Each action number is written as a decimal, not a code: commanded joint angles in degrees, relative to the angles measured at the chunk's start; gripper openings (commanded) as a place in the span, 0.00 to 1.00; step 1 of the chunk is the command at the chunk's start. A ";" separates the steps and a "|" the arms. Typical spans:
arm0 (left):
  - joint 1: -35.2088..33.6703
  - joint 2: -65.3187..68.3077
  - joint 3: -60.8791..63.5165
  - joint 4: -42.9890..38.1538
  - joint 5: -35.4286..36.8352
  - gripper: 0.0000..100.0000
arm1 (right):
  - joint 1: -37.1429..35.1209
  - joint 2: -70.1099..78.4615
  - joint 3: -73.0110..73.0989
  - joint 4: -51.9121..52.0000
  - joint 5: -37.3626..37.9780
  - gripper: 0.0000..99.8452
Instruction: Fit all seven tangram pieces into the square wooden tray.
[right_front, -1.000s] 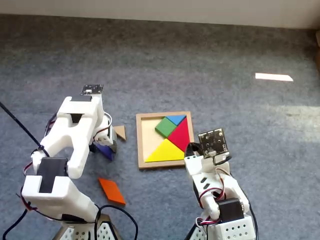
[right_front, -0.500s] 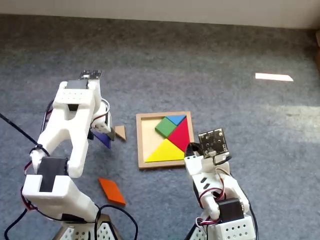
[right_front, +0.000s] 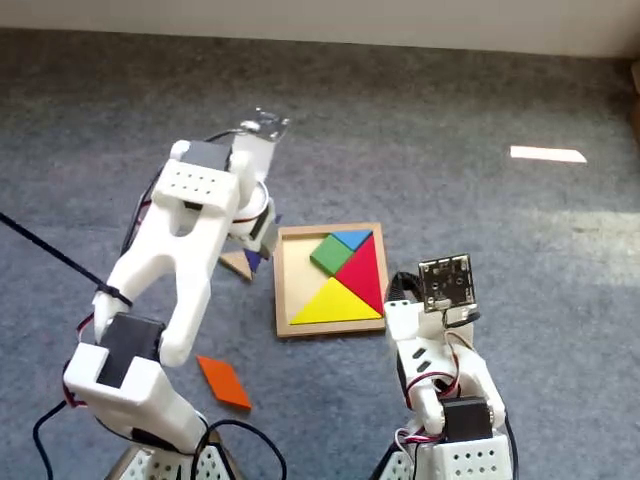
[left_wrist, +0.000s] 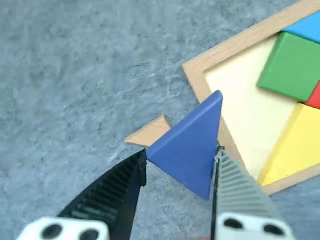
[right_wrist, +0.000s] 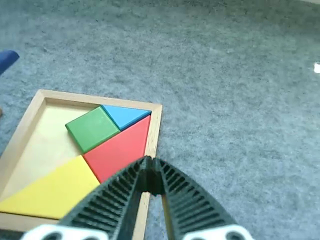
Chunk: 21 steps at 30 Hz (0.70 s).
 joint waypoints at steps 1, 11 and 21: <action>4.18 -0.22 -2.33 -2.64 -1.93 0.21 | 0.84 -0.66 5.85 -1.80 -0.26 0.02; 7.78 4.62 -4.53 -6.15 -1.93 0.21 | 0.57 -0.66 5.85 -1.80 -0.26 0.02; 7.96 16.57 -15.87 -1.93 -1.93 0.24 | 0.48 -0.66 5.85 -1.80 -0.26 0.02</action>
